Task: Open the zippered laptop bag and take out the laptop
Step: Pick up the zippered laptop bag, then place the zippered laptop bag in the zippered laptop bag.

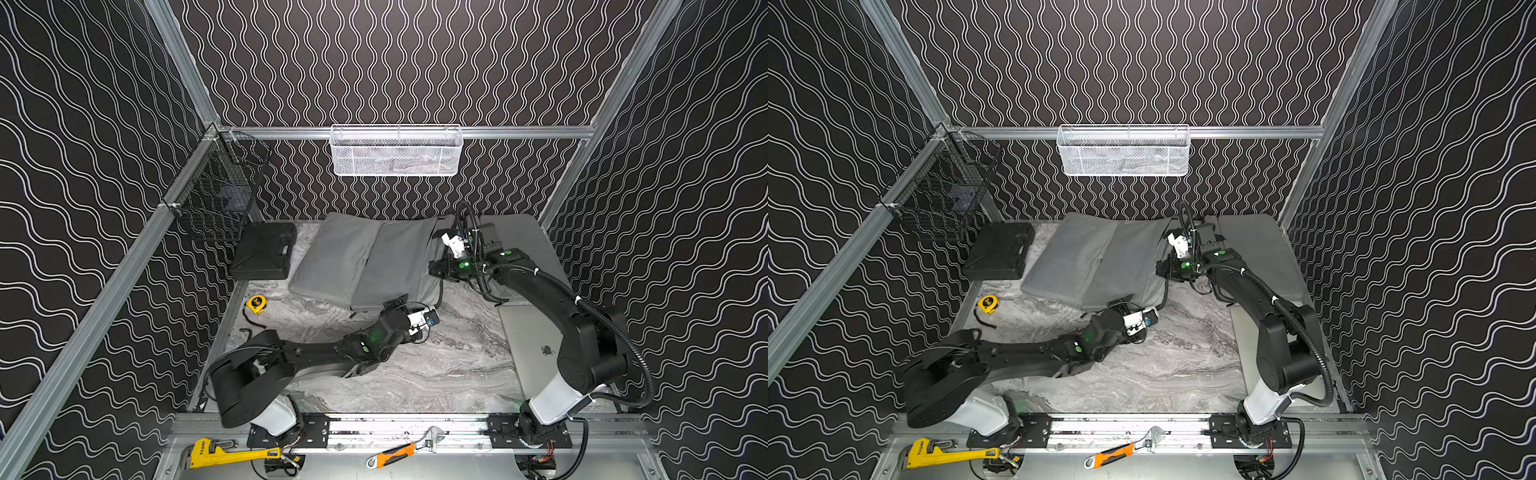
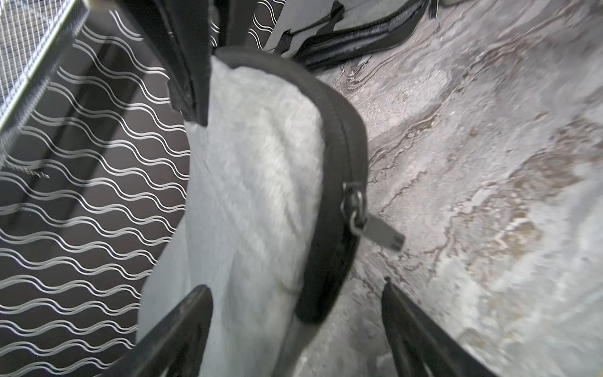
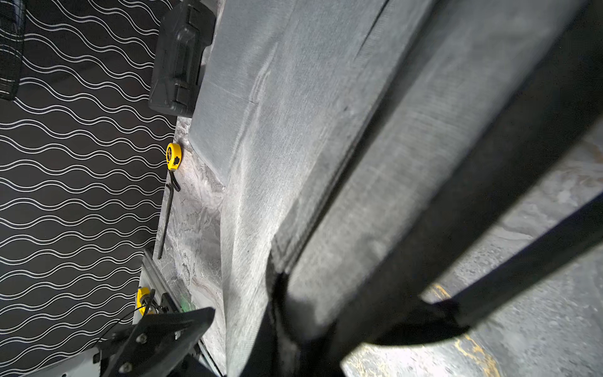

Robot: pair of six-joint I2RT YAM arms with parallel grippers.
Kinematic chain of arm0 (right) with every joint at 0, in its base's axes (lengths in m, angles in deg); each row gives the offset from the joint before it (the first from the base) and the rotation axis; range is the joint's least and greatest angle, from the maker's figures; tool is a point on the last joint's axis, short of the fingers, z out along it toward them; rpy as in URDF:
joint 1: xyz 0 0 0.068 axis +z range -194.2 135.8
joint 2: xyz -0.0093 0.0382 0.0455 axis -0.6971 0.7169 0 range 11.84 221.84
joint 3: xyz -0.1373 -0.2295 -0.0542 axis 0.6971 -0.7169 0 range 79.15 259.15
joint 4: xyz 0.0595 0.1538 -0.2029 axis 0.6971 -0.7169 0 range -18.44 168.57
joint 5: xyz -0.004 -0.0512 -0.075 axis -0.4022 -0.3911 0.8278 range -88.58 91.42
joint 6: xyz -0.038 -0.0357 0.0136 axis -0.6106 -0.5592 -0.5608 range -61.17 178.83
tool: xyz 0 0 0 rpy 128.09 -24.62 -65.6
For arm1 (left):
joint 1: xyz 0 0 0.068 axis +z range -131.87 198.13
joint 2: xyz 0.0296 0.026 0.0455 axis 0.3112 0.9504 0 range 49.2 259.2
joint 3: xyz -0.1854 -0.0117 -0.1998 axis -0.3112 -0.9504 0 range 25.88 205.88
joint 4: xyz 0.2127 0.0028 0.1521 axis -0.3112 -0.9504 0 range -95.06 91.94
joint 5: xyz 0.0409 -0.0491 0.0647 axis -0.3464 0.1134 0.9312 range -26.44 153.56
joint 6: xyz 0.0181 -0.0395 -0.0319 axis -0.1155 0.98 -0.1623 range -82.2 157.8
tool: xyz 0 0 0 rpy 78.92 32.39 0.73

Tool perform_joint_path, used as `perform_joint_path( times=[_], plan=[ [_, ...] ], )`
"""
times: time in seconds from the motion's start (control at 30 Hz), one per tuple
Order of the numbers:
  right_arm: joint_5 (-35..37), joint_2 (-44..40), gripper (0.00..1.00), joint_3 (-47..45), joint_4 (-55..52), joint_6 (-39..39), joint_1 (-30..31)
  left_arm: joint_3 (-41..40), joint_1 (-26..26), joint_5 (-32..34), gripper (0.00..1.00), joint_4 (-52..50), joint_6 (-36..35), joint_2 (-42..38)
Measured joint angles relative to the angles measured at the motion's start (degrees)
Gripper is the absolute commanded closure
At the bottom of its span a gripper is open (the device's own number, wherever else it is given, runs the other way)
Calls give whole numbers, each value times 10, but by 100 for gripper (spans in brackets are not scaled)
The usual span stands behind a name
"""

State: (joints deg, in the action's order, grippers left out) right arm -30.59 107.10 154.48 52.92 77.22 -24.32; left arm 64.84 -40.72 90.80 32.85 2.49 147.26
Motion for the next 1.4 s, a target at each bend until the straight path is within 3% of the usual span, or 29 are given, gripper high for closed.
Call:
perform_joint_path(
  times=[0.07,0.13,0.2,0.33,0.83,1.23,1.4],
  plan=[
    [-2,-11,100,-4,-3,-1,0,8,0,7,37,5,-19,9],
    [-7,-29,100,-9,-2,-2,0,19,0,8,62,1,-28,-3],
    [-15,-45,100,-12,3,-3,0,21,0,1,80,-9,-40,-31],
    [-30,-74,100,-12,16,-5,2,13,0,-10,99,-16,-49,-82],
    [-69,-106,100,24,70,7,38,33,0,5,100,-113,-81,-227],
    [-145,54,100,203,142,41,130,36,1,135,100,-249,-117,-371],
    [-205,117,100,199,218,62,137,30,1,170,100,-315,-114,-380]
  ],
)
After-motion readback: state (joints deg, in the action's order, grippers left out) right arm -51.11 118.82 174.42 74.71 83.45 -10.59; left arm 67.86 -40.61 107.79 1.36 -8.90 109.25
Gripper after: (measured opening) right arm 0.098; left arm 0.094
